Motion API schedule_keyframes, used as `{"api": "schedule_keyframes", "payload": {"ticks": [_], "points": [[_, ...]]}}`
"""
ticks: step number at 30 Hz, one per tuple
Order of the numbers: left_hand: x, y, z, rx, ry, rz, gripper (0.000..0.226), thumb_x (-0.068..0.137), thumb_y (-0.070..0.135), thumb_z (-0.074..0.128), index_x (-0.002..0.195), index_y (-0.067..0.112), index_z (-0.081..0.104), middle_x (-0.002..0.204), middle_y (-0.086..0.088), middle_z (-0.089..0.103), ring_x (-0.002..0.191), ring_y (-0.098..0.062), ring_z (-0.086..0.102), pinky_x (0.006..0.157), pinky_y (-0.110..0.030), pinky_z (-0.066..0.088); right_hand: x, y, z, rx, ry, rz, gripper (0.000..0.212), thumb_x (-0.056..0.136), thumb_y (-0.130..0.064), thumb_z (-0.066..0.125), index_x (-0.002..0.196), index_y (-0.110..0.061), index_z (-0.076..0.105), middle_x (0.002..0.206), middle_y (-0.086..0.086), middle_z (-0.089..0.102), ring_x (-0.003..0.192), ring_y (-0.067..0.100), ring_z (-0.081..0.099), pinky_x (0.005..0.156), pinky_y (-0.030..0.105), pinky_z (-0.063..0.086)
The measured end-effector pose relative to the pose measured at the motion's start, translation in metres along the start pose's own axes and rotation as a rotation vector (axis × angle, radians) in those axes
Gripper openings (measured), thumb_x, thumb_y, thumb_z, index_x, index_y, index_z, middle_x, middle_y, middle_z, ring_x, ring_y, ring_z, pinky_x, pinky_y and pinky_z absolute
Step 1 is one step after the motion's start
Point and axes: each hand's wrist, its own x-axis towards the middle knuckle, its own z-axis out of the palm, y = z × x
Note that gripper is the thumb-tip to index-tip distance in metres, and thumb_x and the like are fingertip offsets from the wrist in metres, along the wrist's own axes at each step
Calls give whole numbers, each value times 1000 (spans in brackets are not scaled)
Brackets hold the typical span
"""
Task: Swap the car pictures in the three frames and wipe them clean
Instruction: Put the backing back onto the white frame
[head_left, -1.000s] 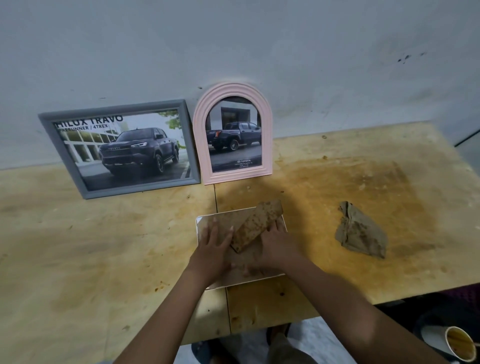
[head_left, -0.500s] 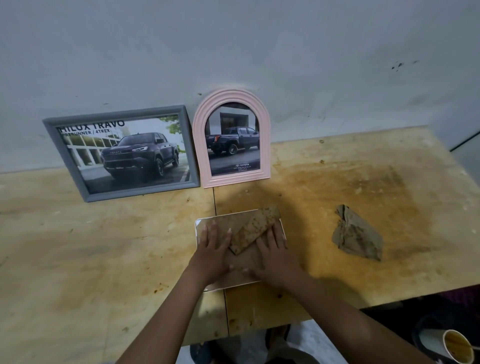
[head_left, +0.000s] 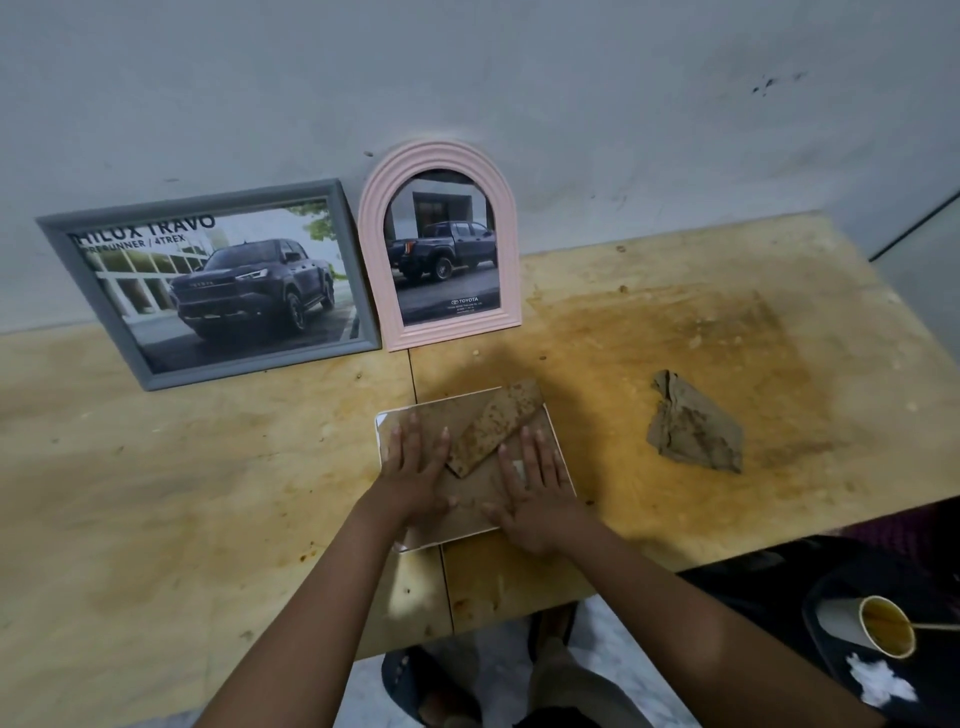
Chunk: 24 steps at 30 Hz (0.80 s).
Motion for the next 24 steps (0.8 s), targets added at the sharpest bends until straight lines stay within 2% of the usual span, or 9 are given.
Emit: {"api": "schedule_keyframes", "payload": {"ticks": [5,9,12,17,19,21,23,24], "points": [[-6,1,3,26,77,4,90,91,49,47,146,21,-19,148,-15,-36,138,-38,-27,115,-48,4,-5,-1,0,20,44,-3,82,92,-63,21,144,-19,-26,142,13,-45,131,26,-42,113,43,-19],[-10,1,6,66,190,-6,89,90,50,48,148,22,-12,153,-15,-26,142,-36,-18,115,-45,14,-11,0,-3,65,153,-12,82,91,-63,31,149,-22,-10,151,9,-32,139,25,-30,115,43,-8],[-10,3,5,31,193,-19,89,90,46,51,148,22,-11,153,-14,-25,141,-36,-19,115,-47,16,-12,6,-7,82,184,-33,81,90,-61,37,150,-26,-4,155,6,-25,142,23,-24,117,42,0],[-8,7,3,21,185,-22,90,89,44,54,149,23,-9,154,-13,-23,142,-35,-19,115,-46,16,-11,10,-6,98,218,-45,82,89,-61,41,150,-27,0,156,3,-21,143,22,-21,117,42,5],[-9,4,2,-35,205,-14,88,86,42,59,150,25,1,157,-11,-14,144,-32,-13,114,-44,19,-13,13,1,136,284,-65,81,89,-60,41,151,-24,2,158,1,-15,144,19,-16,117,40,8],[-11,-4,-3,-113,294,12,76,85,39,61,148,27,20,156,-9,7,144,-28,4,112,-38,25,-17,21,12,201,357,-67,80,89,-62,35,151,-20,5,159,-1,-10,145,16,-10,116,38,12],[-14,-13,-6,-235,425,15,63,87,35,59,143,27,33,152,-5,23,139,-25,17,109,-34,29,-22,32,23,280,398,-69,88,82,-73,21,151,-20,6,156,-7,-13,145,15,-8,118,36,14],[-16,-17,-7,-308,493,-14,61,87,33,58,143,25,35,151,-4,25,138,-24,18,109,-35,29,-25,38,29,318,411,-79,95,76,-80,14,150,-21,4,152,-10,-17,144,13,-9,118,35,13]]}}
